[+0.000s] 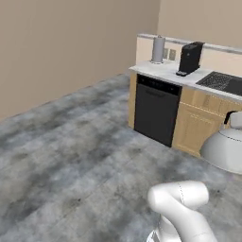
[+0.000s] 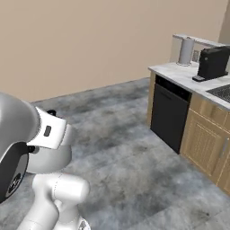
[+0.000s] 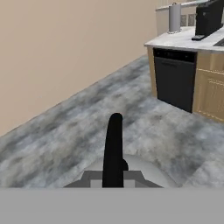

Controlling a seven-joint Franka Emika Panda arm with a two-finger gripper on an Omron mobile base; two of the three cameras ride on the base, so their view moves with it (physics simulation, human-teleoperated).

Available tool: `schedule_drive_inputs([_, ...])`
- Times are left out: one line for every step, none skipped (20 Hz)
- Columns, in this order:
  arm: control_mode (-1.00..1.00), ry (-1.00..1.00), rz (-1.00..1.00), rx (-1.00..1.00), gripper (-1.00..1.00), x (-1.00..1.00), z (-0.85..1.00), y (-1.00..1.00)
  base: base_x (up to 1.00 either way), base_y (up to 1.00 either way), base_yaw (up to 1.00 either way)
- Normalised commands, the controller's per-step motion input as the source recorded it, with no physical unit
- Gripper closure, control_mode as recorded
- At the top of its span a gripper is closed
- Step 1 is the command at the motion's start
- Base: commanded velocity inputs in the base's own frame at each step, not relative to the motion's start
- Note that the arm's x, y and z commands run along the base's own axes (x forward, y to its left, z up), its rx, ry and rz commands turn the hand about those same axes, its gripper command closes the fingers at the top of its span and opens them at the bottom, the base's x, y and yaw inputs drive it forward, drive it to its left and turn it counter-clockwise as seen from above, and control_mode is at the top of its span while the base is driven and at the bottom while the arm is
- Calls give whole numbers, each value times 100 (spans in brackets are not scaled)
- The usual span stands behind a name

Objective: Open the cabinet, pick the kettle from the cabinet, and place it in the sink.

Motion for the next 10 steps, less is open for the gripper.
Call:
schedule_drive_inputs([100,0,0,0,100,0,0,0,38,18,-45])
schedule_drive_inputs([100,0,0,0,100,0,0,0,40,19,-44])
schedule_drive_inputs([100,0,0,0,100,0,0,0,41,20,-43])
schedule_drive_inputs([100,0,0,0,100,0,0,0,41,25,-42])
schedule_drive_inputs([100,0,0,0,100,0,0,0,47,28,-40])
schedule_drive_inputs([100,0,0,0,100,0,0,0,53,31,-39])
schedule_drive_inputs([100,0,0,0,100,0,0,0,57,35,-39])
schedule_drive_inputs([100,0,0,0,100,0,0,0,62,36,-38])
schedule_drive_inputs([100,0,0,0,100,0,0,0,64,40,-38])
schedule_drive_inputs([100,0,0,0,100,0,0,0,64,42,-38])
